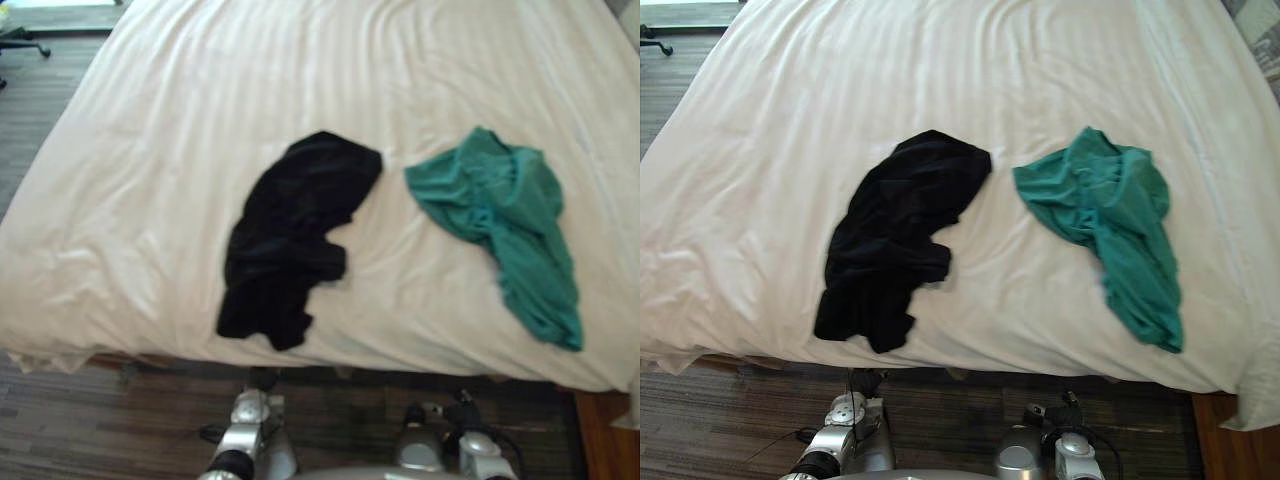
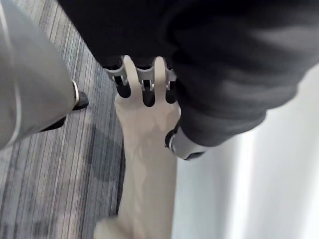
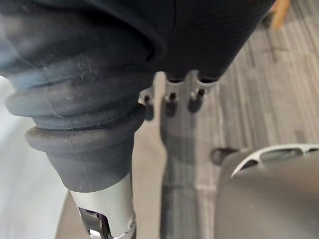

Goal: Tidy the bed and pick cloth on bed and put in laundry

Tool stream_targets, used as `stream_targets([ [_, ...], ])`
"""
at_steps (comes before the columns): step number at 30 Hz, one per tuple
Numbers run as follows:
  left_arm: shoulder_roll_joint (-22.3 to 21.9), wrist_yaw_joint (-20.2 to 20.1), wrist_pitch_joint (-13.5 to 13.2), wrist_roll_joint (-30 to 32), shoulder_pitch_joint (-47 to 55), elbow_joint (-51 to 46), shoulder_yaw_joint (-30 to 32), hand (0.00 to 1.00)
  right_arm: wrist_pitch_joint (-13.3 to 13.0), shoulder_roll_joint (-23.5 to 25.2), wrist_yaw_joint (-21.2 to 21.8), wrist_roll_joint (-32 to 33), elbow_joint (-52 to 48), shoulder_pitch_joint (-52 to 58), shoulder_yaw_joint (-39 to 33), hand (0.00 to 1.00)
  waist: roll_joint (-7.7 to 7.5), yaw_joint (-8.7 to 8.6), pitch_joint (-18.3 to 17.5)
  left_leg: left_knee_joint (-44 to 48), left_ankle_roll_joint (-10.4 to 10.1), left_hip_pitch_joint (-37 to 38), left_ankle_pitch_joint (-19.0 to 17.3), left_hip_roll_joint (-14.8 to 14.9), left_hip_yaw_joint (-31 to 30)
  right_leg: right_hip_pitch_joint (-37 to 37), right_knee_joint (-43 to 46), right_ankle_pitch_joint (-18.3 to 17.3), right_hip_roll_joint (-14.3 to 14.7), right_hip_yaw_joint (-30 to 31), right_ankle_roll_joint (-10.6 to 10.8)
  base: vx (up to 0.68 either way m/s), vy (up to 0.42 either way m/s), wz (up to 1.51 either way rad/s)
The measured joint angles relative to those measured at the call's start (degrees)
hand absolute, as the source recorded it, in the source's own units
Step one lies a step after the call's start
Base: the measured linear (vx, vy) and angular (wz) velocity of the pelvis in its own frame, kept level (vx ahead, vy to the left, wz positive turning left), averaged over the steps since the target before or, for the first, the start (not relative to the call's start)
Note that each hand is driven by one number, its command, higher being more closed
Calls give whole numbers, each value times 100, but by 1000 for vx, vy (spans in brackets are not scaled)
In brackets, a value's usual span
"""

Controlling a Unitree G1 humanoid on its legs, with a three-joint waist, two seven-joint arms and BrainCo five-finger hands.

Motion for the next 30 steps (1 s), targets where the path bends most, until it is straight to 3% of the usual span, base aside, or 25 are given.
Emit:
stream_targets([
  [1,35,39,7,2,-31,91,-61,0,8,-17,5,-23,27,-14,1,0,-48,-7,-30,20,-320,31,-394,-127,3,-10,-38,56,-144,76,-1,107,820,0],
  [2,313,80,34,6,-202,254,-159,0,7,337,42,-110,168,-78,-23,0,-536,49,-18,584,-179,-275,-566,-610,239,-173,-91,633,-611,203,-174,19,929,-41],
  [3,494,133,69,10,-103,307,-59,0,8,494,112,-214,139,-134,31,0,-514,135,-68,811,8,-272,-876,-500,557,-429,-162,1541,-553,191,-1051,-11,749,-70],
  [4,557,159,84,11,-21,322,3,0,6,481,125,-221,138,-175,123,0,-460,198,-55,799,90,-143,-943,-437,751,-530,-110,1787,-530,52,-1405,-18,617,-130],
  [5,611,225,107,12,143,317,195,0,8,459,135,-234,158,-193,392,0,-479,280,-59,629,265,267,-964,-390,1091,-611,389,1547,-470,-588,-1464,27,361,-111],
  [7,610,297,96,-2,269,283,215,0,-8,478,144,-273,169,-192,603,0,-432,322,-96,138,470,699,-808,-484,1371,-604,811,931,-36,-1011,-1174,20,483,-56],
  [8,568,306,93,-5,250,278,167,0,-37,491,153,-336,160,-187,673,0,-373,251,-125,-251,605,832,-606,-642,1399,-623,924,474,512,-943,-1038,-29,398,11],
  [9,499,302,77,-4,240,242,145,0,-52,495,177,-390,108,-192,694,0,-376,189,-131,-584,724,933,-421,-889,1407,-631,926,31,874,-746,-1006,-33,237,23],
  [11,412,301,90,-3,239,242,95,0,-51,499,183,-382,4,-129,686,0,-394,147,-143,-898,843,1024,-225,-1200,1380,-580,759,-315,1268,-316,-989,-22,153,32],
  [12,336,298,98,-3,258,253,49,0,-46,479,179,-375,-34,-70,656,0,-464,158,-182,-1086,899,1118,-113,-1442,1373,-372,436,-460,1328,-253,-1244,-31,171,29],
  [14,175,296,131,-6,324,283,71,0,-34,408,142,-352,-51,-45,473,0,-243,162,-172,-1500,933,1342,115,-1580,1327,-155,82,-248,1326,-253,-1226,-37,120,15],
  [18,65,306,99,-421,471,318,699,0,-9,489,100,-87,63,-12,35,0,-294,190,-273,-2061,911,1632,409,-1594,1343,-11,-228,-86,1407,-258,-1214,-42,22,-1],
  [19,24,304,67,-708,508,357,1080,0,6,531,66,74,142,17,-247,0,-316,188,-306,-2215,920,1688,483,-1594,1351,-7,-289,-63,1428,-248,-1206,-43,-7,-6],
  [23,-108,320,97,-1684,619,624,3724,0,44,616,-96,1005,184,445,-1831,0,-313,206,-396,-2398,912,1862,546,-1613,1393,135,-381,-30,1434,-238,-1193,15,4,-2],
  [24,-66,341,101,-1977,699,600,4624,0,71,606,-150,1272,171,683,-2259,0,-273,212,-431,-2414,916,1925,518,-1615,1432,227,-426,-31,1433,-249,-1192,50,7,4],
  [27,74,573,75,-2716,782,171,6284,0,117,529,-282,1939,9,1276,-3303,0,-163,343,-605,-2438,873,1925,382,-1584,1502,276,-442,-68,1435,-248,-1164,16,2,0],
  [29,-16,703,-73,-2959,986,-645,6561,0,106,524,-378,2187,-554,1623,-3730,0,-94,347,-711,-2438,885,1947,322,-1584,1520,304,-443,-119,1422,-260,-1133,28,0,2],
  [30,-103,740,-195,-3010,1238,-1486,6577,0,96,573,-473,2339,-1382,1923,-3882,0,-52,340,-828,-2439,913,1957,296,-1577,1509,358,-505,-124,1384,-298,-1117,83,10,4],
])
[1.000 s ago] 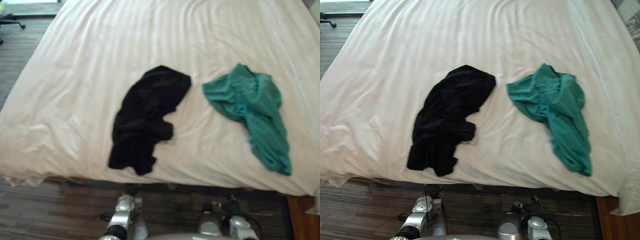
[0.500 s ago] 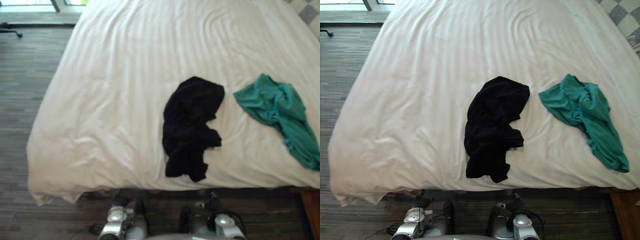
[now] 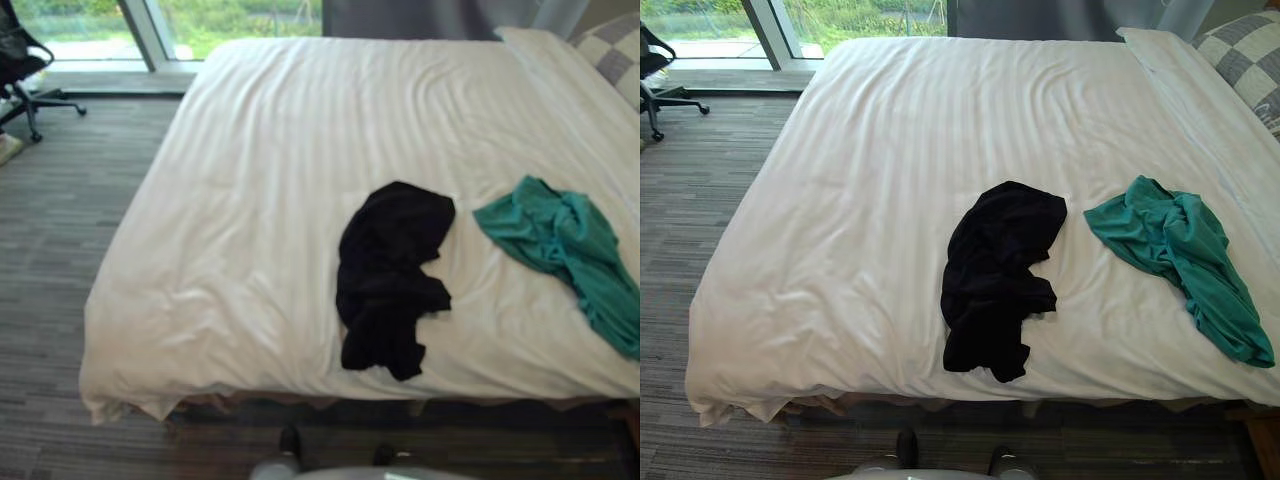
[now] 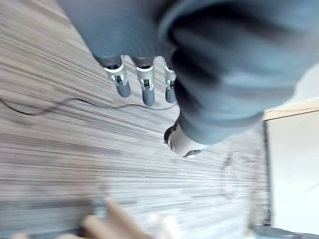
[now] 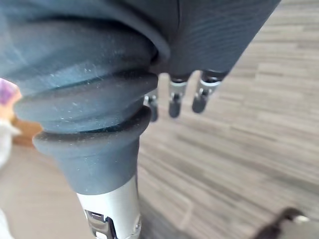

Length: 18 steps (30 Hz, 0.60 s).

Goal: Tidy the bed and pick cloth on bed and put in laundry

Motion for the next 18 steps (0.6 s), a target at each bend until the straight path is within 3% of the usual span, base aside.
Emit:
stream_targets([
  [1,-44,51,-94,-2,84,-453,-3,0,-10,33,-54,28,-509,176,15,0,16,-13,-56,0,2,16,-15,-1,1,41,-37,3,0,-19,4,81,12,6],
  [3,-32,330,-568,33,226,-2320,4,0,-48,-7,-335,-338,-2385,620,-4,0,-22,-11,-288,1,-27,41,-61,-1,4,96,-45,-10,-17,-80,28,87,0,7],
  [4,14,397,-643,93,246,-2750,4,0,-51,-76,-393,-430,-2711,595,-90,0,-23,-12,-331,1,-31,50,-68,-2,4,109,-47,-11,-20,-88,29,97,-1,7],
  [6,472,614,-987,412,263,-4309,4,0,-105,-570,-578,-727,-3603,171,-656,0,-49,1,-441,0,-37,63,-98,-18,-4,143,-84,-10,-30,-95,29,83,9,4],
  [8,1018,769,-1199,688,240,-4957,-1,0,-125,-1025,-707,-873,-3747,-200,-1109,0,-60,10,-454,0,-36,30,-100,-32,-50,146,-127,-9,-25,-105,32,53,5,12],
  [9,1542,923,-1333,955,116,-5095,-20,0,-137,-1464,-851,-982,-3649,-474,-1361,0,-55,3,-459,-1,-50,-3,-85,-58,-137,149,-137,-13,-12,-108,33,48,-4,21],
  [12,2470,1213,-1367,1306,-218,-5031,-248,0,-188,-2367,-1077,-1167,-2898,-1051,-1301,0,-53,-1,-503,1,-21,-39,-62,-109,-181,149,-191,-14,9,-105,35,43,5,8],
  [13,2994,1289,-1337,1520,-534,-4848,-689,0,-217,-2684,-1162,-1233,-2699,-1335,-1036,0,-29,0,-535,4,-19,-47,-54,-115,-225,146,-195,-12,14,-107,32,33,-1,4],
  [14,3124,1319,-1327,1593,-619,-4786,-845,0,-220,-2740,-1164,-1263,-2682,-1412,-935,0,-14,1,-545,4,-23,-50,-49,-118,-242,144,-195,-12,14,-106,32,31,-4,3],
  [16,3631,1311,-1217,2031,-1151,-4569,-2028,0,-319,-2892,-1143,-1379,-2680,-1839,-260,0,60,-25,-588,39,-17,-47,-35,-122,-247,140,-190,-12,17,-75,30,40,0,1],
  [18,3679,1187,-1203,2244,-1449,-4439,-2685,0,-415,-2899,-1109,-1379,-2611,-2158,25,0,97,-79,-587,44,-17,-18,-21,-119,-239,109,-168,-13,25,85,29,53,12,-3],
])
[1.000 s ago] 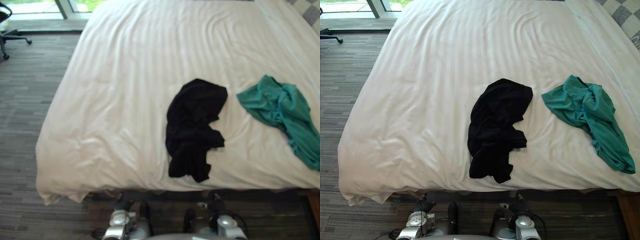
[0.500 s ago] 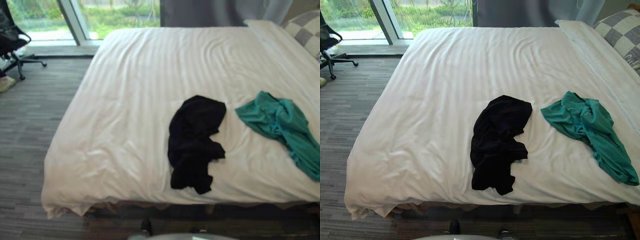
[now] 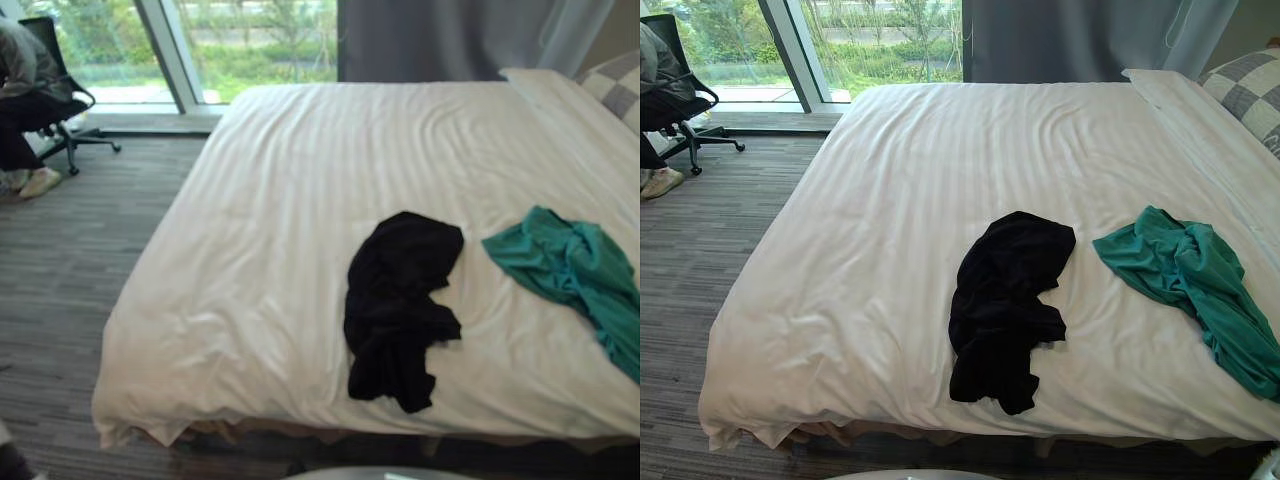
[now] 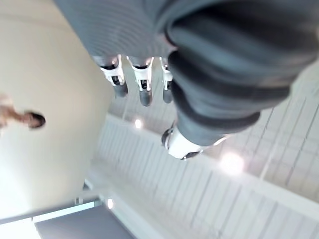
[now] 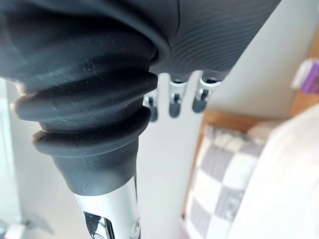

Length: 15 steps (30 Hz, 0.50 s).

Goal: Tidy the bed and pick cloth on bed and put in laundry

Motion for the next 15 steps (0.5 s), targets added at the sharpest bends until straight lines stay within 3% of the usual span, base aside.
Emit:
stream_targets([
  [1,-13,-108,75,136,-210,175,-571,0,-45,0,63,-18,16,-218,306,0,4,-57,2,2,5,2,8,5,23,-36,29,-3,4,127,-5,45,18,-10],
  [4,-68,-342,251,416,-528,473,-1386,0,-114,1,235,-203,4,-439,803,0,-38,-137,36,3,5,31,8,25,110,-90,63,-5,23,284,-12,14,2,-21],
  [6,-328,-589,406,897,-790,750,-2047,0,-141,16,349,-361,-64,-529,1154,0,-90,-289,92,3,6,74,6,25,201,-115,89,-4,21,404,-15,5,5,-23],
  [8,-515,-781,552,1307,-930,956,-2386,0,-275,73,354,-481,-125,-542,1328,0,-122,-313,201,3,7,112,5,27,343,-186,149,-1,21,576,-18,-10,22,-39],
  [12,-801,-1003,777,1902,-1122,1360,-2895,0,-323,385,362,-631,-313,-497,1699,0,-136,-577,364,3,9,85,1,28,461,-317,179,28,28,767,-53,-36,16,-21],
  [15,-955,-1150,899,2195,-1345,1567,-3342,0,-323,639,480,-858,-582,-353,2062,0,-87,-588,427,3,9,55,1,35,559,-414,194,73,41,888,-74,-36,14,-20],
])
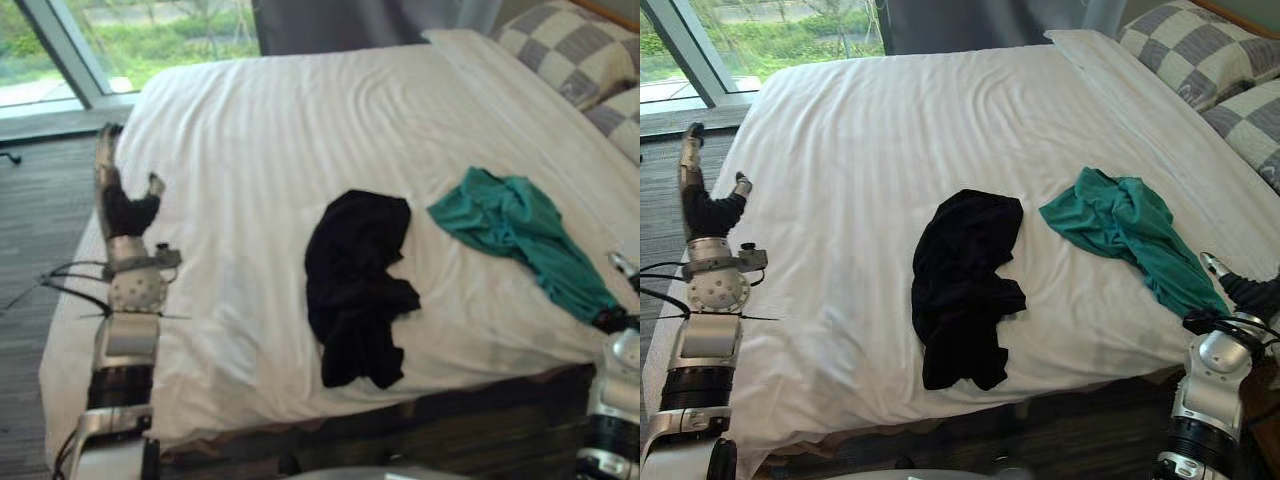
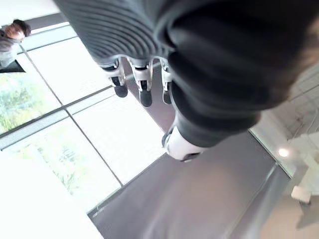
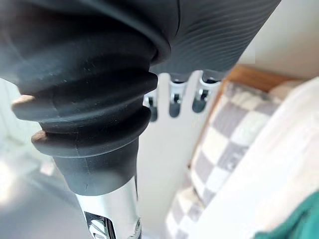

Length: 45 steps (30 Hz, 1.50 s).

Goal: Tidy the bed and pick cloth on bed and put in laundry

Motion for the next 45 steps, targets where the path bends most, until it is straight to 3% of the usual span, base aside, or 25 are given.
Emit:
stream_targets([
  [9,-528,-426,103,295,-252,228,-933,0,-3,548,180,-265,-402,308,255,0,111,-56,209,0,4,-199,5,-13,159,-295,-4,107,-2,176,25,-14,9,-9],
  [10,-613,-477,127,352,-363,355,-1096,0,-5,641,214,-314,-528,317,275,0,120,-147,295,0,16,-223,12,-23,166,-321,-4,124,-12,193,18,-1,18,-7],
  [14,-846,-482,194,466,-898,962,-1485,0,-10,670,212,-316,-795,298,357,0,145,-232,527,0,56,-435,43,-30,352,-629,-9,236,-8,409,32,-19,15,-23],
  [19,-850,-459,342,643,-1571,1848,-1521,0,-33,702,211,-312,-1168,227,472,0,239,-377,891,0,77,-732,57,-16,777,-1100,-144,526,23,840,58,-35,11,-44],
  [22,-668,-458,424,761,-1842,2191,-1502,0,-166,822,202,-311,-1338,19,510,0,246,-411,1080,1,78,-957,53,29,1314,-1465,-479,974,63,1066,91,-46,2,-90],
  [23,-497,-458,476,819,-2007,2325,-1479,0,-227,840,202,-307,-1337,-169,651,0,247,-396,1235,98,122,-1082,28,153,1614,-1631,-645,1277,128,699,-44,-91,-82,-104],
  [25,-276,-456,558,850,-2333,2478,-1417,0,-266,866,201,-305,-1354,-374,916,0,69,-322,1526,356,179,-1165,-39,252,1905,-1855,-389,1066,17,-207,-424,-85,-159,-98],
  [26,-226,-426,620,856,-2519,2617,-1363,0,-304,883,211,-300,-1358,-433,1051,0,75,-272,1654,657,96,-1316,-169,458,1983,-2041,-155,1161,100,-209,-267,-50,-200,-80],
  [27,-210,-353,651,894,-2632,2788,-1262,0,-328,906,214,-274,-1357,-524,1151,0,259,-231,1792,935,14,-1441,-267,846,1966,-2459,478,1169,332,132,-177,-36,-193,-69],
  [28,-241,-280,684,929,-2766,3004,-1196,0,-374,917,214,-252,-1407,-553,1174,0,376,-206,1943,1035,-30,-1432,-284,1096,1929,-2890,1354,808,364,301,-314,6,-111,-41],
  [29,-259,-214,695,950,-2841,3129,-1204,0,-392,921,215,-249,-1445,-494,1175,0,393,-201,1998,1083,-84,-1425,-267,1173,1902,-3033,1603,550,278,474,-282,28,-166,4],
  [30,-281,-85,730,950,-3002,3400,-1236,0,-434,920,219,-195,-1620,-212,1150,0,312,-218,2029,1286,-255,-1471,-282,1291,1725,-3157,1611,517,-60,1051,60,31,-219,41],
  [31,-297,-52,732,950,-3061,3448,-1257,0,-461,927,208,-185,-1748,-39,1143,0,182,-251,2063,1445,-407,-1501,-325,1310,1603,-3110,1488,647,-332,1367,229,107,-518,89],
  [32,-193,-10,732,952,-3108,3463,-1279,0,-493,991,213,-160,-1974,206,1142,0,-100,-305,2116,1712,-684,-1549,-371,1315,1336,-2915,1342,987,-751,1749,445,110,-538,87],
  [33,-149,23,731,956,-3115,3462,-1280,100,-509,1021,218,-108,-2032,263,1139,0,-164,-318,2133,1759,-809,-1607,-369,1370,1209,-2827,1362,654,-794,1885,968,90,-739,78],
  [34,-41,130,731,980,-3093,3441,-1201,100,-506,931,262,8,-1992,81,1143,0,50,-269,2192,1670,-1083,-1722,-203,1719,1045,-2938,1528,180,-448,1614,972,1,-491,36],
  [35,-8,182,736,1001,-3082,3445,-1173,100,-504,890,287,90,-1988,-26,1133,0,135,-279,2183,1560,-1093,-1724,-75,1818,1084,-3023,1637,134,-316,1482,851,30,-473,57],
  [37,-116,188,708,995,-3103,3387,-1158,100,-508,866,331,373,-1986,-28,999,0,166,-405,2182,827,-873,-1473,700,1751,1292,-3019,2003,-78,-251,988,582,92,-265,89],
  [38,-160,187,678,996,-3088,3350,-1163,100,-508,856,331,393,-1994,-40,945,0,170,-449,2181,719,-749,-1442,798,1742,1446,-2975,1988,-91,-261,847,559,74,-220,94],
  [39,-324,182,584,999,-3073,3264,-1193,100,-527,766,326,417,-2016,-64,775,0,166,-439,2174,725,-666,-1412,798,1616,1995,-2917,1912,-94,-318,634,516,22,-172,80],
  [40,-431,155,472,1000,-3014,3159,-1241,100,-527,630,313,412,-1968,-201,636,0,147,-424,2176,828,-402,-1457,591,1433,2220,-2867,1794,-76,-417,571,503,4,-137,69],
  [42,-472,141,376,1001,-2934,3083,-1366,100,-519,452,289,404,-1808,-349,579,0,140,-430,2174,986,-371,-1549,415,1281,2048,-2780,1647,-4,-518,530,552,-12,2,31],
  [45,-549,-87,178,1003,-2831,2960,-1751,100,-420,-278,199,333,-1292,-762,418,0,121,-412,2100,985,-376,-1592,331,1114,1933,-2381,1011,398,-694,354,720,19,127,28],
])
